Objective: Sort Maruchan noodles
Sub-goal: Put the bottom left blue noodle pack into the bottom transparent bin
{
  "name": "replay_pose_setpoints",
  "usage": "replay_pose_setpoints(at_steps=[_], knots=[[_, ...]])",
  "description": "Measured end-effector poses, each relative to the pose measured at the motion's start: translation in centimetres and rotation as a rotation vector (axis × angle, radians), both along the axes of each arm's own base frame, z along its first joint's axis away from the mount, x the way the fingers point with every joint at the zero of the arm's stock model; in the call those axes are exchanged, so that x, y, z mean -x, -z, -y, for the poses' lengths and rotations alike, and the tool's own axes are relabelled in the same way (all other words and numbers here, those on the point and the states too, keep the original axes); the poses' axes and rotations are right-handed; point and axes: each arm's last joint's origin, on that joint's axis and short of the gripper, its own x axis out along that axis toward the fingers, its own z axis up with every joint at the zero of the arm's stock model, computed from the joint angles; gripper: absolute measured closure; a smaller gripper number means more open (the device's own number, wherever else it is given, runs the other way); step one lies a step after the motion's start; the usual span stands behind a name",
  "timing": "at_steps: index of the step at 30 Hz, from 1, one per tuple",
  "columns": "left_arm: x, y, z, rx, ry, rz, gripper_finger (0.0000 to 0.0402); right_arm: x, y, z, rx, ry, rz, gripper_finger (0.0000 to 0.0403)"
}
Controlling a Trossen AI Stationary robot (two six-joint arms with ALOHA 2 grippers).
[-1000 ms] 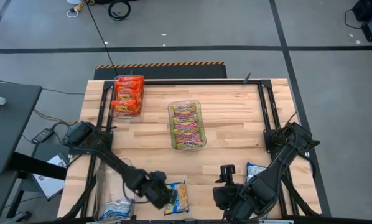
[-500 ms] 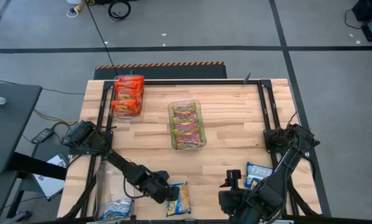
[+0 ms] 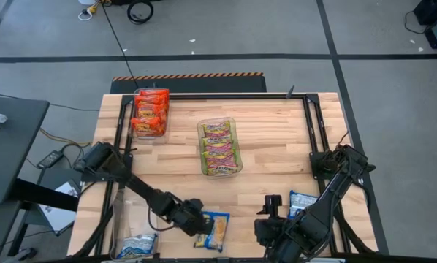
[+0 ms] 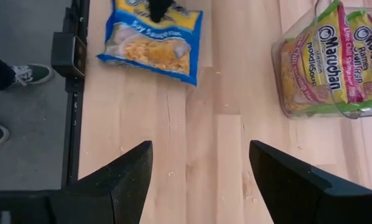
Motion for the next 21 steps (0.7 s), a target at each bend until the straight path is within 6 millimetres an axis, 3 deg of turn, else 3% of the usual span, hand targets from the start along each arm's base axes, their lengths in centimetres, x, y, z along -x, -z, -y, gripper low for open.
replay_pose_setpoints(at_steps=[6, 10, 16, 21], knots=[[0.4, -3.1, -2.3, -0.103, 0.064, 0.026, 0.0381, -0.1, 0.0, 0.3, 0.013, 0.002, -0.010, 0.0130], [1.9, -7.2, -4.3, -0.166, 0.125, 0.067, 0.0385, -0.5, 0.0, 0.7, 0.022, -0.005, -0.012, 0.0130], [7.1, -14.5, -6.6, -0.345, 0.329, -0.118, 0.0381, -2.2, -0.1, 1.8, 0.028, 0.001, 0.019, 0.0130], [12.5, -19.6, -6.0, -0.461, 0.556, -0.319, 0.0382, -4.5, -0.5, 3.1, 0.066, -0.016, 0.115, 0.0131]])
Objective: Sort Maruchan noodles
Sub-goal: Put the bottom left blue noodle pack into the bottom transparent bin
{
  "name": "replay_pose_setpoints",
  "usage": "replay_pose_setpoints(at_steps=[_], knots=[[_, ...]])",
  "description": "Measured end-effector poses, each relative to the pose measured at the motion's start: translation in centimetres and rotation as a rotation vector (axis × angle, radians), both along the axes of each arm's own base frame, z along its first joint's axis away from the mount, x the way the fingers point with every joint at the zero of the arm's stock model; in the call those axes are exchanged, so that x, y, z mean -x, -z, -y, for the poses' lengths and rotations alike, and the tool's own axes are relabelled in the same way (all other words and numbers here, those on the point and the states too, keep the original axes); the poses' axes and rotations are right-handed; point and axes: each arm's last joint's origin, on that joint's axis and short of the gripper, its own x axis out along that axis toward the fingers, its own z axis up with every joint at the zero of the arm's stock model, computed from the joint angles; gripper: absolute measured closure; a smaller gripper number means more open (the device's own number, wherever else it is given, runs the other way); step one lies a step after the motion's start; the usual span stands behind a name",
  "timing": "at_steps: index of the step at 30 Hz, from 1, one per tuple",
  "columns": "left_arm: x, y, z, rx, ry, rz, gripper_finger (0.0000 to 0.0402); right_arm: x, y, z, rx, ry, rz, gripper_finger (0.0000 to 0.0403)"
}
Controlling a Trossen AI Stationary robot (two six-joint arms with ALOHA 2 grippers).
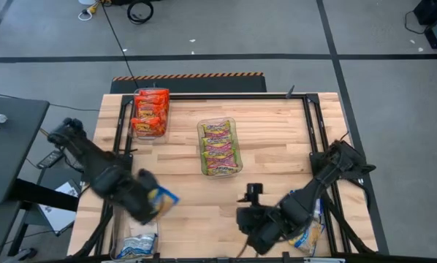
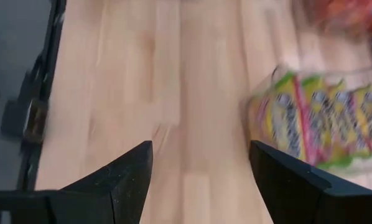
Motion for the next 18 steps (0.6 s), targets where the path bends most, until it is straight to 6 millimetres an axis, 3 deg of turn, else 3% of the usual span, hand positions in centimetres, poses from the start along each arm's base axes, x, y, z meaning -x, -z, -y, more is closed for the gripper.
replay_pose_setpoints(at_steps=[4, 9, 14, 18], knots=[[3.8, -1.0, 1.4, -0.094, 0.090, -0.106, 0.0382, -2.2, -0.3, 1.6, -0.019, 0.044, 0.074, 0.0131], [7.2, 1.8, 4.4, -0.236, 0.226, -0.111, 0.0381, -4.5, -0.2, 3.9, -0.059, 0.128, 0.124, 0.0133], [8.1, 6.5, 6.6, -0.394, 0.288, -0.244, 0.0381, -5.5, -0.3, 5.3, -0.074, 0.166, 0.136, 0.0133], [7.7, 8.8, 8.3, -0.430, 0.290, -0.300, 0.0380, -5.9, -0.3, 6.1, -0.087, 0.180, 0.127, 0.0133]])
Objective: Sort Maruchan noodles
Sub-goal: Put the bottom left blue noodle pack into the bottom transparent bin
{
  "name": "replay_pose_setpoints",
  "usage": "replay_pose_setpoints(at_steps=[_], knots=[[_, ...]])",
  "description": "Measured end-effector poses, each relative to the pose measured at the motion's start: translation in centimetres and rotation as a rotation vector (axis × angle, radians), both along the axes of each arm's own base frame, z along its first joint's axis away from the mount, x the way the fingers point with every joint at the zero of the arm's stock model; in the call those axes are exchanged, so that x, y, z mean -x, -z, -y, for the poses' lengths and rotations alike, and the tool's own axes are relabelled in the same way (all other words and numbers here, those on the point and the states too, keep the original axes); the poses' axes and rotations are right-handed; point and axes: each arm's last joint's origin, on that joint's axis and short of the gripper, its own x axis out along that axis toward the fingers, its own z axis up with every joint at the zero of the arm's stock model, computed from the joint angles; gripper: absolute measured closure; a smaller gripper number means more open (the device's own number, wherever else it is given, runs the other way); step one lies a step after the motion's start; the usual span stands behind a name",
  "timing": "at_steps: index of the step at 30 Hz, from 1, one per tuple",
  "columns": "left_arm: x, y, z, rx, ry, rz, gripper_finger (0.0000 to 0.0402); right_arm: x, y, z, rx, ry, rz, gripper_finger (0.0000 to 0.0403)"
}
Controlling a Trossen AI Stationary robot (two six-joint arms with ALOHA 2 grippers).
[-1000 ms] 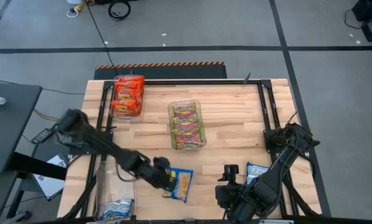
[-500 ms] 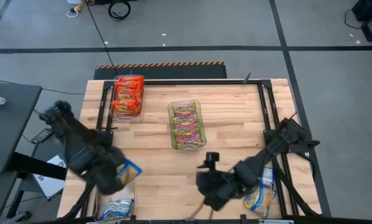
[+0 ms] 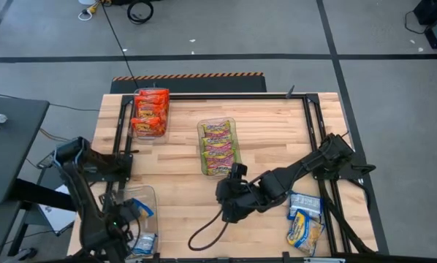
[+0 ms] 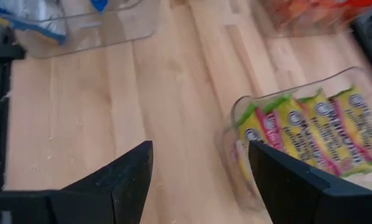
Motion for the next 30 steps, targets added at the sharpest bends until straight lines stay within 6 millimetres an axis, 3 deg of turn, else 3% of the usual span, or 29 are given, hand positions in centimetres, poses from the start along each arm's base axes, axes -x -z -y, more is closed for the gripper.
replay_pose_setpoints(at_steps=[4, 8, 13, 30], knots=[[-0.5, 1.2, 1.1, 0.037, -0.039, -0.022, 0.0376, -0.3, 0.1, 0.4, -0.053, -0.019, -0.030, 0.0133], [0.0, 1.1, 1.1, 0.027, -0.040, -0.019, 0.0370, -0.5, 0.1, 0.9, -0.060, -0.013, -0.034, 0.0133], [-0.7, 1.5, 2.4, 0.173, -0.015, 0.033, 0.0363, -0.7, 0.1, 1.3, -0.075, -0.018, -0.045, 0.0134], [-2.2, 1.3, 5.8, 0.523, -0.039, 0.183, 0.0360, 0.2, 0.2, -0.6, -0.181, -0.113, -0.096, 0.0134]])
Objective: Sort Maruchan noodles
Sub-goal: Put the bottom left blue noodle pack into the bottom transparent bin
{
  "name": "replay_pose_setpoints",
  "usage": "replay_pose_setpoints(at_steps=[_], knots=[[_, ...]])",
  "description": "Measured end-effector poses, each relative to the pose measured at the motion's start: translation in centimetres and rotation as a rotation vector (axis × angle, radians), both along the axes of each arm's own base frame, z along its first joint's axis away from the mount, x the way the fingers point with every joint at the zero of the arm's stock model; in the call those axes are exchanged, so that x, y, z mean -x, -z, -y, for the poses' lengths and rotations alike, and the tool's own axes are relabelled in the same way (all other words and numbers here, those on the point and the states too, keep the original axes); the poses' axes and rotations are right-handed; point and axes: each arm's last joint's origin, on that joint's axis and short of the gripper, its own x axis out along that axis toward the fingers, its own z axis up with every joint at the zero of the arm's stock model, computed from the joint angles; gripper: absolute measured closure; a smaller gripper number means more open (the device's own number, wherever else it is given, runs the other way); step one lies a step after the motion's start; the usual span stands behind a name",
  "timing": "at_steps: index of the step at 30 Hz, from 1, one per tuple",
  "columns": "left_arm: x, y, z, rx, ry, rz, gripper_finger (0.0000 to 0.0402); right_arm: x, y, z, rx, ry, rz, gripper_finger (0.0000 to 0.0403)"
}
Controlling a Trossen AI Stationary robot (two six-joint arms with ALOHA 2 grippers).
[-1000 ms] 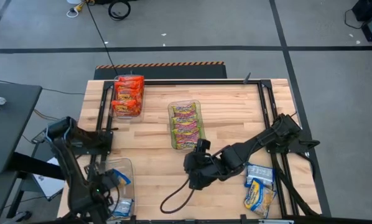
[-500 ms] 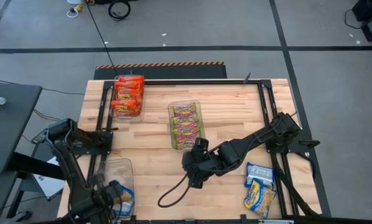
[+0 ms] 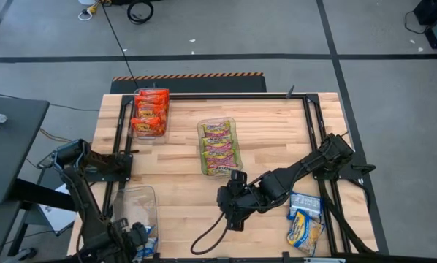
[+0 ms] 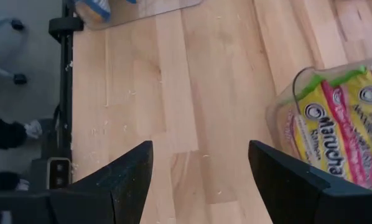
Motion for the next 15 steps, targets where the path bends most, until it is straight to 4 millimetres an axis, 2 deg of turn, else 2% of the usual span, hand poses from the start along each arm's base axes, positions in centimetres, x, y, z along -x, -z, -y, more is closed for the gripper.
replay_pose_setpoints(at_steps=[4, 9, 15], knots=[[-0.4, 0.0, 0.0, 0.022, -0.010, -0.020, 0.0348, 0.0, 0.0, 0.0, -0.044, 0.061, 0.003, 0.0134], [-0.4, 0.0, -0.1, 0.017, -0.010, -0.011, 0.0301, 0.3, -0.3, 0.1, -0.064, 0.061, -0.014, 0.0134], [-0.9, 0.0, -0.4, 0.011, -0.050, -0.017, 0.0245, 2.4, -2.5, 0.3, -0.020, 0.055, -0.104, 0.0134]])
